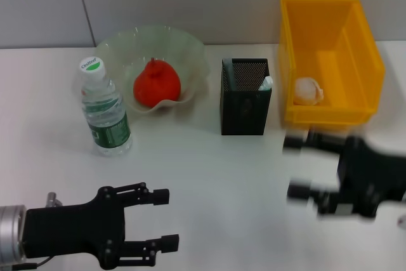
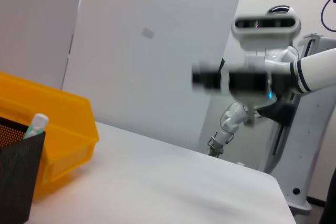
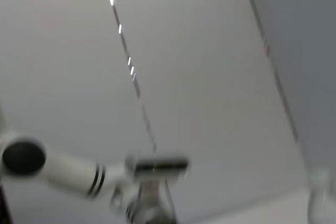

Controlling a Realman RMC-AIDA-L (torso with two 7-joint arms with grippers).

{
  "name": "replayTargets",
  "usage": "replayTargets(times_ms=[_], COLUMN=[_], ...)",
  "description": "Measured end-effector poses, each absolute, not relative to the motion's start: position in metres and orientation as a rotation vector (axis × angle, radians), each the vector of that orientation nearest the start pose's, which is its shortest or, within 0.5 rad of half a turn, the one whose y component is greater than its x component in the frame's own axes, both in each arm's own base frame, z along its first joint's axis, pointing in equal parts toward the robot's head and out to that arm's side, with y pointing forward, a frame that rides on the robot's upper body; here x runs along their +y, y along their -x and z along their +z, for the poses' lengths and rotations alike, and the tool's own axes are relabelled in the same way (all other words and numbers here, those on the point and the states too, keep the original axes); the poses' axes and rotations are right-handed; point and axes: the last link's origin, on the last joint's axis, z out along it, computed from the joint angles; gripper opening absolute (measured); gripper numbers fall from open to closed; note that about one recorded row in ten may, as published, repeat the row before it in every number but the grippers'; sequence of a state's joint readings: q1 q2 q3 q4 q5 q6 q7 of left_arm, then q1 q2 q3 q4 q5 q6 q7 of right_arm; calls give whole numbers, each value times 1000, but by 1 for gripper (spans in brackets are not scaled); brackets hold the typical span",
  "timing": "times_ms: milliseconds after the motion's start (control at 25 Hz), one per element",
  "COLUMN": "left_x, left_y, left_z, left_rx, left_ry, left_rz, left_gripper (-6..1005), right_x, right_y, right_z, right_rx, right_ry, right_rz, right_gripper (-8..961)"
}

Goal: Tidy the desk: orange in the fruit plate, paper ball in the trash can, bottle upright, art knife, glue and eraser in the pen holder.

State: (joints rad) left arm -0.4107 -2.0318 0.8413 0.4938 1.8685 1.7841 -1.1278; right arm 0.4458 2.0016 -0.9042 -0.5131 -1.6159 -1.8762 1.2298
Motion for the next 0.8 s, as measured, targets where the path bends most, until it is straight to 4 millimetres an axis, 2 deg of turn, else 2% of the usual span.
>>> replayTargets(times_ms=[160, 360, 800], left_x=[262, 264, 265], left_y=[274, 272, 271], left_z=[-17, -21, -21], left_rx=[-440, -407, -358], left_ry=[2918, 2955, 2962], left_rz=[-929, -887, -878], left_gripper=[795, 795, 796], right_x=[268, 261, 264], right_y=[-265, -273, -272], right_z=[-6, -24, -30], right_rx=[498, 516, 512], right_ry=[2872, 2905, 2907], right_rz=[1059, 957, 919], right_gripper=[804, 804, 804])
